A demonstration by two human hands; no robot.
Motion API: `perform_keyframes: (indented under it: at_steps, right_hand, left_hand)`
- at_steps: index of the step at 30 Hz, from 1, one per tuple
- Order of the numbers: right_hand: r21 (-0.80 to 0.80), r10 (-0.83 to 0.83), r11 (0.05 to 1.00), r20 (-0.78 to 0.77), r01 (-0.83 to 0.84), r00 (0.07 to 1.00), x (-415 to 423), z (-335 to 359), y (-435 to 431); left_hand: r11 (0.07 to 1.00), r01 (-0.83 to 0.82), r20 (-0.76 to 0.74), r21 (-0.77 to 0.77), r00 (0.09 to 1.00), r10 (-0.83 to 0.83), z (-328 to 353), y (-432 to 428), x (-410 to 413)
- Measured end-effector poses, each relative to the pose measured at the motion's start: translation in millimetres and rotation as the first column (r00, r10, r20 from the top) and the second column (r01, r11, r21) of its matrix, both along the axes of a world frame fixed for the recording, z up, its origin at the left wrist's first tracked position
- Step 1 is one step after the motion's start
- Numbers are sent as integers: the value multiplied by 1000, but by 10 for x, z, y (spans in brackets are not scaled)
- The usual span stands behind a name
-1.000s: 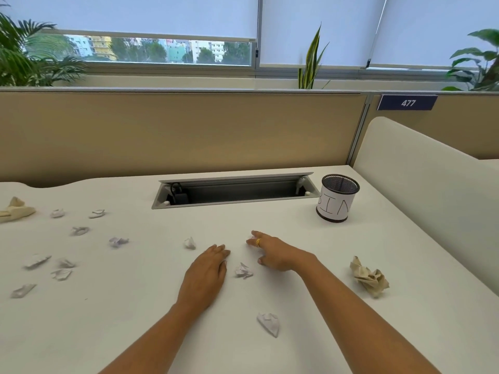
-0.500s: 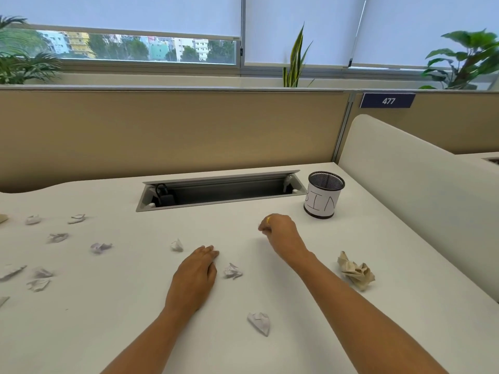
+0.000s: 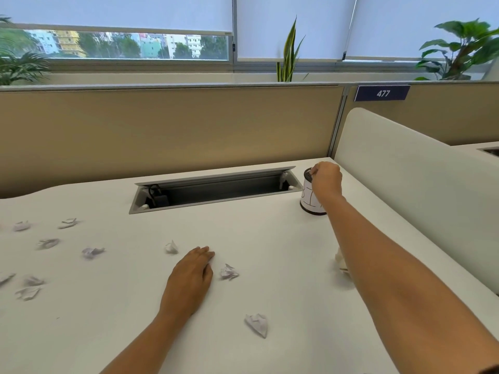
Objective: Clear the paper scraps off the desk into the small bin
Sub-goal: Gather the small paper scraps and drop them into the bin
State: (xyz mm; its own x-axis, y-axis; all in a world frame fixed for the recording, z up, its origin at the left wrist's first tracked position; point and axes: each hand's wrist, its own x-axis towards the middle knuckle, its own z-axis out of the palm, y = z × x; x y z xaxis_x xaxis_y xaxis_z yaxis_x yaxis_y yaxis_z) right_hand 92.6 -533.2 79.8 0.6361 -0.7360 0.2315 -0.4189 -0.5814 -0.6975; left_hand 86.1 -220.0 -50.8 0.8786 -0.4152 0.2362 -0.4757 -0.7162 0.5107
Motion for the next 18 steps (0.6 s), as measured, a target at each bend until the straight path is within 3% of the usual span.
perform_keyframes:
  at_steps: [4,7,18]
  right_hand:
    - [27,28,999,-126,-25,992,47,11,-92]
    - [-60,-21,998,-182,10,983,69,16,-150]
    - [-140,87,988,165,-64,982,-150,-191,85]
  left_hand:
    - [1000,-1,16,2,1000,1,8,0,-7]
    - [1000,0,19,3,1000,0,18,-2,-11]
    - [1000,2,-18,15,1000,-2,71,11,-51]
